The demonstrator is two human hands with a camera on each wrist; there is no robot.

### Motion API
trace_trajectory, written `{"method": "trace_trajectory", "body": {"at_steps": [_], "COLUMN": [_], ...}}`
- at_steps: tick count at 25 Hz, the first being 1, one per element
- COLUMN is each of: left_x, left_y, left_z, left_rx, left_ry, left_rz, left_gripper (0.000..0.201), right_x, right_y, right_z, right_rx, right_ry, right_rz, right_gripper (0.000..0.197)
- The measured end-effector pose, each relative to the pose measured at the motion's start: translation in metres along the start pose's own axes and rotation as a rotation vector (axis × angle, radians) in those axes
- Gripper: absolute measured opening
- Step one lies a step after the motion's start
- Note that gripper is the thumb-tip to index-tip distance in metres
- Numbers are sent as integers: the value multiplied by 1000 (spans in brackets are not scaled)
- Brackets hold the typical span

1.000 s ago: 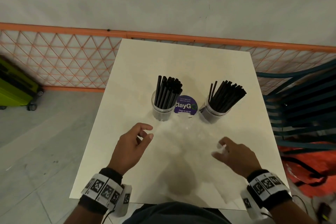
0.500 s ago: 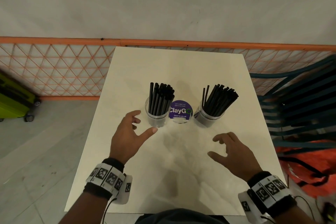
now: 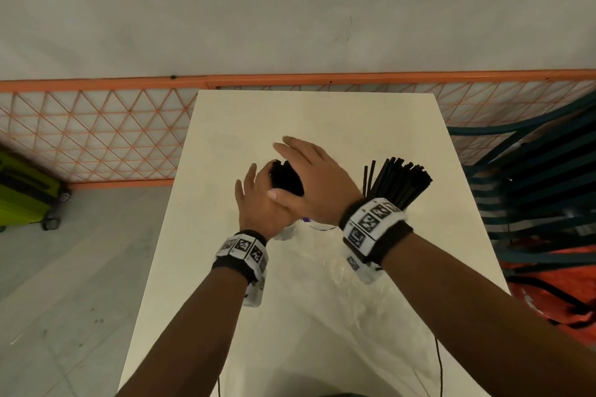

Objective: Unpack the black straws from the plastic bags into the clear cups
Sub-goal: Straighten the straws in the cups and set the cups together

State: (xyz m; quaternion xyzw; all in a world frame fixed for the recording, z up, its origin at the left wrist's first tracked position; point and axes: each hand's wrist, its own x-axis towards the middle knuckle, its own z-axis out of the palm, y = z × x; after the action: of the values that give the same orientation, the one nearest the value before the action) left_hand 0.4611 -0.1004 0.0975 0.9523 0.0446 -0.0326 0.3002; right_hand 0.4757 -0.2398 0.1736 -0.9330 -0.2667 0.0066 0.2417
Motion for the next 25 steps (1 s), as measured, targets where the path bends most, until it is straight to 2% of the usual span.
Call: {"method": "trace_trajectory", "body": {"at_steps": [2, 5, 11, 13, 16, 19, 22, 25], "left_x": [0, 2, 9, 10, 11, 13, 12, 8], "left_y": [3, 6, 5, 1, -2, -6, -10, -11], "left_z": [9, 12, 5, 4, 2, 2, 3, 4], "left_rx": [148, 175, 97, 88, 78, 79, 7, -67], "left_ry": [-14, -13, 30, 47, 43, 4, 73, 99], "left_rz": [43, 78, 129, 148, 178, 179, 164, 162], "left_gripper": [84, 69, 69, 70, 64, 67, 64, 66], "right_x": [11, 12, 8, 6, 4, 6, 10, 12], "right_y": [8, 22, 24, 16, 13, 15, 15, 16], "right_z": [18, 36, 51, 57, 64, 59, 54, 52], "right_rx": [4, 109, 242, 326, 388, 226, 74, 161], "right_ry": [-69, -118, 100, 188, 212, 116, 72, -18], "right_rz": [2, 83, 156, 177, 229, 209, 166, 170], "right_gripper": [79, 77, 48, 44, 56, 68, 83, 85]}}
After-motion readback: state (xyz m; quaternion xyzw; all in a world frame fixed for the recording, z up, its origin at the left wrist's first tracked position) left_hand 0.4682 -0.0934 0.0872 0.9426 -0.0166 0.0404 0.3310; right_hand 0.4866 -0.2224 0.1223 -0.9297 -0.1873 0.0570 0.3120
